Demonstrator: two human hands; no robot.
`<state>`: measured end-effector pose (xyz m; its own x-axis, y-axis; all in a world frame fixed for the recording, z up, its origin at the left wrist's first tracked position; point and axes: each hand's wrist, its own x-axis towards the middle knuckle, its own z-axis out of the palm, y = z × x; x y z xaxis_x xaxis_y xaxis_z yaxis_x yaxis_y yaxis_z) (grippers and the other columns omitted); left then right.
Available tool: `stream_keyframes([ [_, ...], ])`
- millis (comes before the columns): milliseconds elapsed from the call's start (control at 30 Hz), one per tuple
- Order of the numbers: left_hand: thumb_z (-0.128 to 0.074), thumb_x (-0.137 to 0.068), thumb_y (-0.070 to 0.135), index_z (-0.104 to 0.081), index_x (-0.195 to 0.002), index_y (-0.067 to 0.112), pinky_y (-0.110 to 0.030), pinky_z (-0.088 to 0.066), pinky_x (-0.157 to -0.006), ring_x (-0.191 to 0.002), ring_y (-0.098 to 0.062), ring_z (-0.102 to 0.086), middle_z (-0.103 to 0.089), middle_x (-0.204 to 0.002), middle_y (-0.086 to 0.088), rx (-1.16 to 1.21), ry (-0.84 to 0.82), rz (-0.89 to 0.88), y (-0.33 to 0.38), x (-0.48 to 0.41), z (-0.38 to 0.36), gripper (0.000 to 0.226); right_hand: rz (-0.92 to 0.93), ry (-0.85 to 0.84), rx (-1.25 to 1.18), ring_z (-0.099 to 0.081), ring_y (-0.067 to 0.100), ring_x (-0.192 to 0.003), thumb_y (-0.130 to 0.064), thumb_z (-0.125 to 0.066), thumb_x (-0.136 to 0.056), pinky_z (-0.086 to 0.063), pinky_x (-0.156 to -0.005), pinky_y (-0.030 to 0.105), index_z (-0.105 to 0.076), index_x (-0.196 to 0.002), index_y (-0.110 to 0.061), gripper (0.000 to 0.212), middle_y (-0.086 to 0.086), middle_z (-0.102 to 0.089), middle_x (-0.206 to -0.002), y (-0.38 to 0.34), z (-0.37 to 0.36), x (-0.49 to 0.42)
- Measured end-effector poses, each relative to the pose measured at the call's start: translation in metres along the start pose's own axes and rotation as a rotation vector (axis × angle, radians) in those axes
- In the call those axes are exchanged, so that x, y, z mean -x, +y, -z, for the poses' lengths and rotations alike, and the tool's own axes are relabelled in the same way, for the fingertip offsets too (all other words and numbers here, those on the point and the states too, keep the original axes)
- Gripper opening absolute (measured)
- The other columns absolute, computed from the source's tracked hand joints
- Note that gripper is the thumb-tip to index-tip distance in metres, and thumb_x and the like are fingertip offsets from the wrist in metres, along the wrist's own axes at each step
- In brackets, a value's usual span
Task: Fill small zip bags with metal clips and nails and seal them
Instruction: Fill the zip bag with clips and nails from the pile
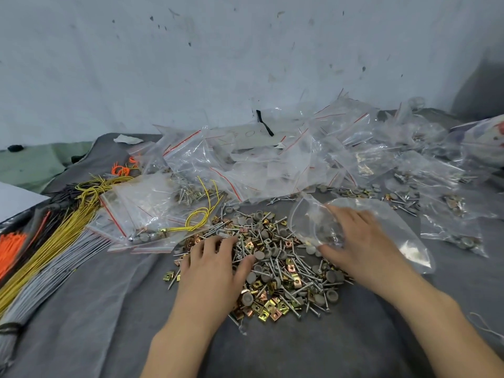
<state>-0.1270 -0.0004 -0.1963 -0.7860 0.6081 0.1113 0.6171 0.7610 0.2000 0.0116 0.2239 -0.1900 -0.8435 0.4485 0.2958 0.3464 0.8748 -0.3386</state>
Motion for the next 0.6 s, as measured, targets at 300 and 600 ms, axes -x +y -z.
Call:
stream_keyframes([
  [300, -0.033, -0.092, 0.071, -0.039, -0.141, 0.041, -0.039, -0.029, -0.110, -0.136, -0.019, -0.032, -0.039, -0.142, 0.011, 0.009, -0.025, -0.021, -0.003, -0.011, 0.004, 0.058, 0.151, -0.033, -0.064, -0.026, -0.009, -0.121, -0.045, -0.066, -0.081, -0.013, -0.101, 0.005, -0.024, -0.135, -0.056, 0.070, -0.029, -0.036, -0.126, -0.006, 0.015, 0.009],
  [600, -0.017, -0.082, 0.080, -0.033, -0.145, 0.043, -0.041, -0.025, -0.115, -0.143, -0.015, -0.020, -0.030, -0.149, 0.013, 0.061, -0.053, -0.089, 0.001, -0.017, 0.006, 0.075, 0.114, -0.011, -0.090, -0.029, -0.028, -0.123, -0.058, -0.058, -0.074, -0.031, -0.092, 0.011, -0.024, -0.128, -0.069, 0.065, -0.054, -0.030, -0.129, 0.013, 0.032, 0.031],
])
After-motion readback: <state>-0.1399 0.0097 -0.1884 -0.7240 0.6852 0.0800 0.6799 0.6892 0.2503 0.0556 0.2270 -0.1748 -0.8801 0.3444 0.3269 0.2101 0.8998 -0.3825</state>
